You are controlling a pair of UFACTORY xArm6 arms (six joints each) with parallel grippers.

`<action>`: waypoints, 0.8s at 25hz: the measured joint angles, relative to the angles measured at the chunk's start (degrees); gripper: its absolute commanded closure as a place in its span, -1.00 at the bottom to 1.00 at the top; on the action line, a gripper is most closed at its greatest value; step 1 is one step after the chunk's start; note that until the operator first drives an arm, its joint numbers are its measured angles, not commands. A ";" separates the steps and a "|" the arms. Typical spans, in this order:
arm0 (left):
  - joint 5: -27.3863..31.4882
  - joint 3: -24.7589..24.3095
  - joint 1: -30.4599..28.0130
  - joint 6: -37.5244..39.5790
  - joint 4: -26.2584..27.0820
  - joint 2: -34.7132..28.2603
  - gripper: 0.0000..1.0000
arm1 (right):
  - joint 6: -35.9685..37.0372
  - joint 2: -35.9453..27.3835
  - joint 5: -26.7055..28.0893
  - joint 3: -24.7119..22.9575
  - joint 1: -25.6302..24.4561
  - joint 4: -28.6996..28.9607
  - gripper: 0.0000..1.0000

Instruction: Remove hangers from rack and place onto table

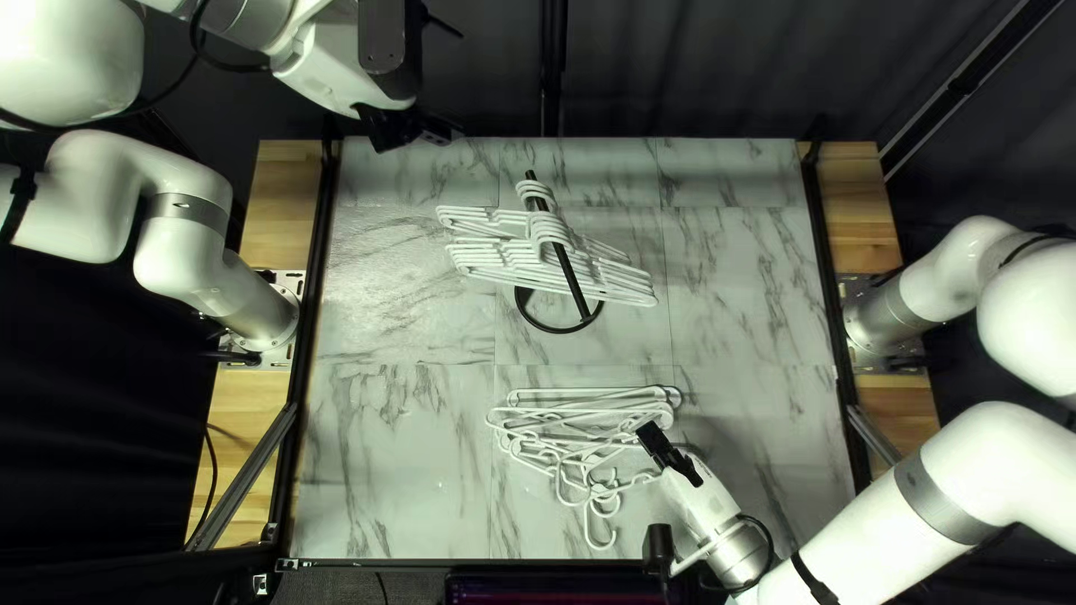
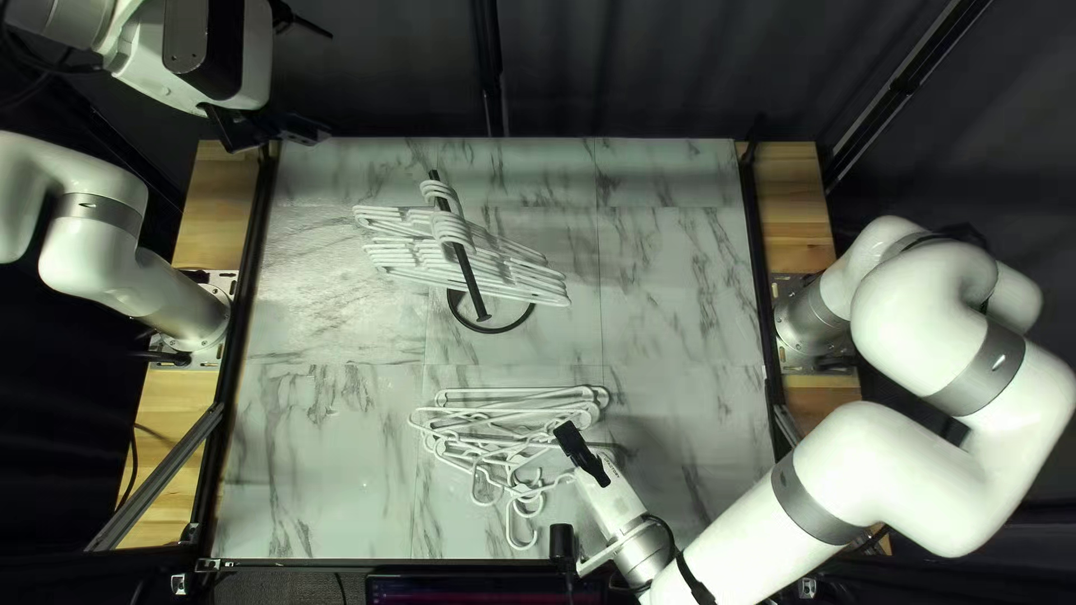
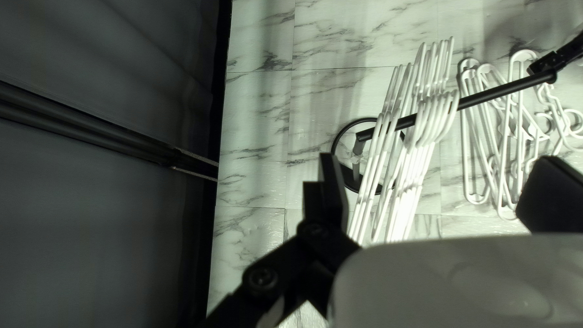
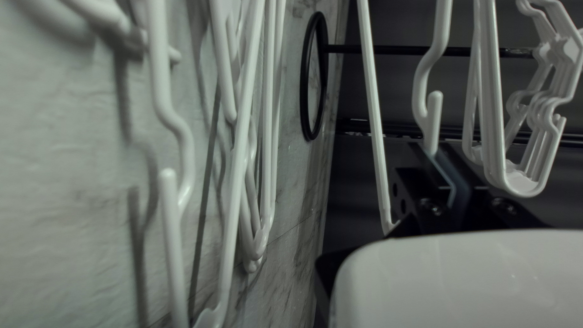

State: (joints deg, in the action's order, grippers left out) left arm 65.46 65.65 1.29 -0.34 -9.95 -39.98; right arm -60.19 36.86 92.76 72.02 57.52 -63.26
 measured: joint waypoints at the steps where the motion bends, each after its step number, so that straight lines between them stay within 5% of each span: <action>1: 0.00 0.00 0.00 0.00 0.00 0.00 -1.00 | -0.35 0.18 0.01 -0.19 0.12 -0.22 1.00; 6: 0.00 0.00 0.00 0.00 0.00 0.00 -1.00 | -0.92 0.49 -0.40 -0.74 0.34 -0.84 0.81; 7: 0.00 0.00 0.00 0.00 0.00 0.00 -1.00 | -0.90 0.41 -0.52 -0.83 0.37 -0.84 0.56; 8: 0.00 0.00 0.00 0.00 0.00 0.00 -1.00 | -0.80 0.30 -0.67 -0.88 0.38 -0.80 -0.21; 9: 0.00 0.00 0.00 0.00 0.00 0.00 -1.00 | -0.72 0.21 -0.80 -0.89 0.38 -0.74 -0.43; 10: 0.00 0.00 0.00 0.00 0.00 0.00 -1.00 | -0.64 0.08 -0.95 -0.90 0.36 -0.63 -1.00; 20: 0.00 0.00 0.00 0.00 0.00 0.00 -1.00 | 0.53 -2.72 -1.68 -0.49 -0.05 0.59 -1.00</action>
State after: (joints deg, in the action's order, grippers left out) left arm 65.46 65.65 1.29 -0.34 -9.95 -39.98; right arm -59.66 34.14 91.08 71.52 57.47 -62.67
